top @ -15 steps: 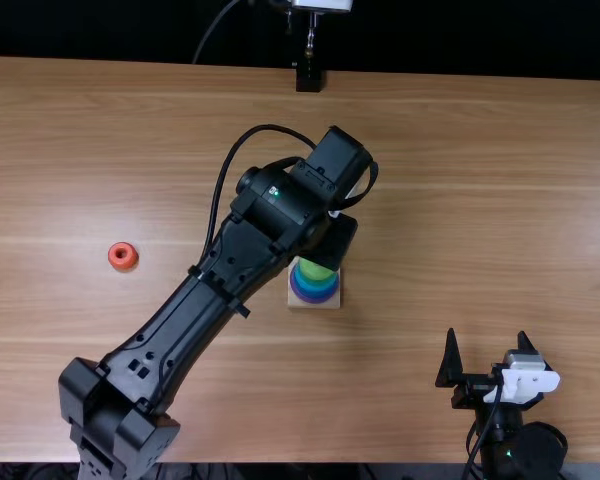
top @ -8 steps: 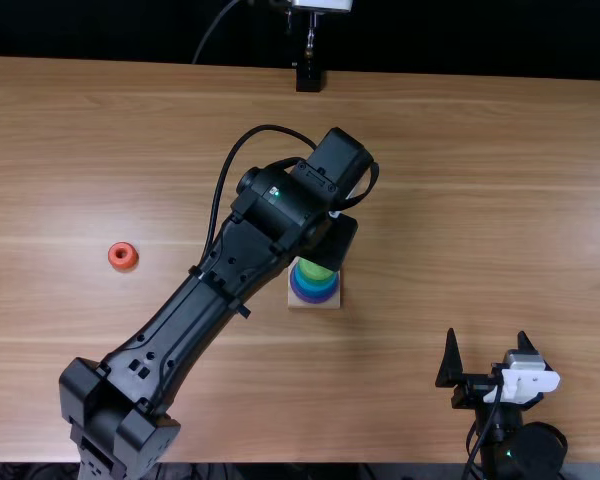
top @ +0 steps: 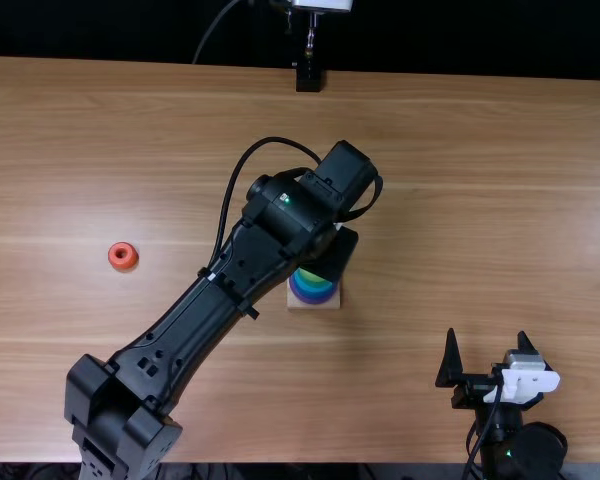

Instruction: Build the Hanoi tower: stack the rings onto the peg from bottom to top in this color order: purple, dark blue, light blue, dark green, light green, yellow, orange.

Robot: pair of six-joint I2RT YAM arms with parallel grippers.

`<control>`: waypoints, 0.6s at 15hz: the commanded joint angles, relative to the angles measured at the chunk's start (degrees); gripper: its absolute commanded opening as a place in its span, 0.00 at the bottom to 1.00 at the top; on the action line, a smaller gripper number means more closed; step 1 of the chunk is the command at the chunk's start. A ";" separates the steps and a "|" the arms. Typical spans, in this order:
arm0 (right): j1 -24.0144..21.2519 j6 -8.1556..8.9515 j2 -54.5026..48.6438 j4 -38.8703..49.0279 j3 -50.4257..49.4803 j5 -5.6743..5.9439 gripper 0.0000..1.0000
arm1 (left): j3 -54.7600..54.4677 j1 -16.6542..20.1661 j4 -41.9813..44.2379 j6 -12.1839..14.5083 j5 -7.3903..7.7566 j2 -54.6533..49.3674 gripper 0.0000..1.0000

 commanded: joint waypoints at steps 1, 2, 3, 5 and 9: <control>-0.18 -0.04 -0.73 -4.24 -2.54 0.78 1.00 | -0.83 -0.62 -0.18 -0.32 0.33 0.93 0.38; -0.18 -0.04 -0.73 -4.24 -2.54 0.78 1.00 | -0.92 -0.53 -0.18 -0.32 0.65 0.93 0.82; -0.18 -0.04 -0.73 -4.34 -2.54 0.78 1.00 | -1.27 -0.35 -0.29 -0.43 2.55 0.85 1.00; -0.18 -0.04 -0.73 -4.24 -2.54 0.78 1.00 | -1.53 -0.09 -0.29 -0.21 7.29 0.76 1.00; -0.18 -0.04 -0.73 -4.34 -2.54 0.78 1.00 | 3.21 3.60 0.24 0.21 7.51 0.41 1.00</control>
